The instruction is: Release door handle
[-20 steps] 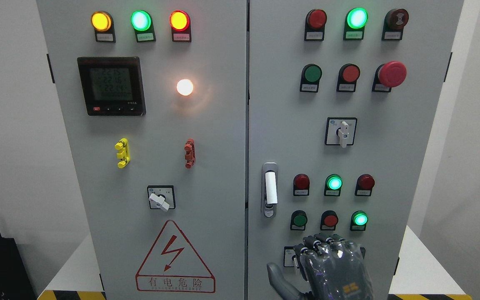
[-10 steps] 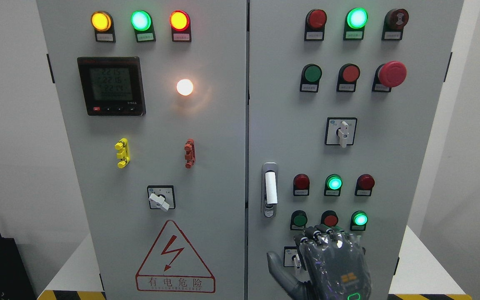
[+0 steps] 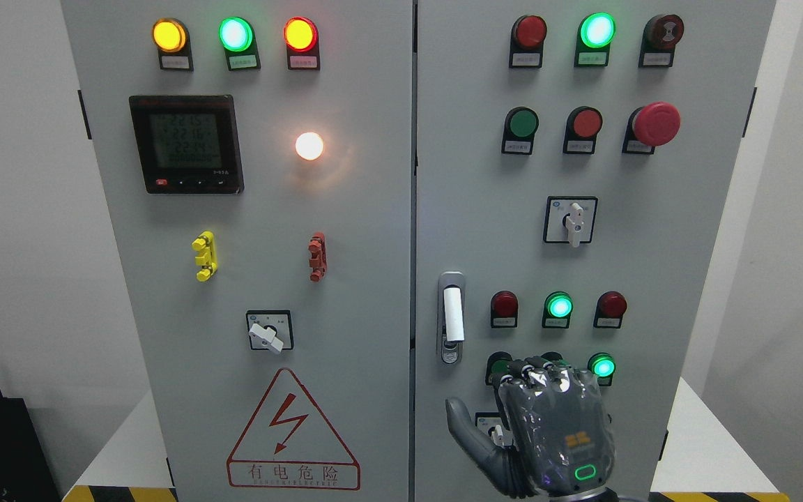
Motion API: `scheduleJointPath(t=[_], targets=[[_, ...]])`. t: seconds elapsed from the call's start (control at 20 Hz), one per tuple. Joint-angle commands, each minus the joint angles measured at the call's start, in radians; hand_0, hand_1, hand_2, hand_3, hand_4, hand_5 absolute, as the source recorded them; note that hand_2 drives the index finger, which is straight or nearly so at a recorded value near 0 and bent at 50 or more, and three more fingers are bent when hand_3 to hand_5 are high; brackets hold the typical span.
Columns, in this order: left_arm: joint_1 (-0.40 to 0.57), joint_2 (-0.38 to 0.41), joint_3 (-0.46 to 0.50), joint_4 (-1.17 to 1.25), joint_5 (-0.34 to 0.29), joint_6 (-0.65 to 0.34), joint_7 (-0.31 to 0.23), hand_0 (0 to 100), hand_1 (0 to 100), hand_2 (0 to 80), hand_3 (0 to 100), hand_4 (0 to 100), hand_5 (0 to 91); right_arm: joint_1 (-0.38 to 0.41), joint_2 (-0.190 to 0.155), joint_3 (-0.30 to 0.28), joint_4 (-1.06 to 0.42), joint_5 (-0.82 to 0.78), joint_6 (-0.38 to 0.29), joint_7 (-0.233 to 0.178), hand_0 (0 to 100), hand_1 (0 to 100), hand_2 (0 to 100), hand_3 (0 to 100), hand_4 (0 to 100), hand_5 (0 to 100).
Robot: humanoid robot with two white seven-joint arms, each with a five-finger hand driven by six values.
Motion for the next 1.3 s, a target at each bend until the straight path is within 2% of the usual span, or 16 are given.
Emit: scheduleJointPath(t=[0.0, 1.1, 1.25], targets=[[-0.003, 0.0, 0.002, 0.009, 0.001, 0.0, -0.001, 12, 39, 0.0, 0, 0, 0.0, -0.023, 0.007, -0.004, 0.052, 0.0, 0.009, 0.006, 36, 0, 99, 100, 100, 94], [-0.003, 0.0, 0.002, 0.009, 0.001, 0.0, -0.001, 12, 39, 0.0, 0, 0, 0.0, -0.06, 0.007, -0.002, 0.083, 0.005, 0.026, 0.011, 37, 0, 100, 100, 100, 96], [-0.003, 0.0, 0.002, 0.009, 0.001, 0.0, -0.001, 12, 39, 0.0, 0, 0, 0.0, -0.066, 0.007, -0.002, 0.086, 0.007, 0.03, 0.036, 37, 0, 100, 100, 100, 96]])
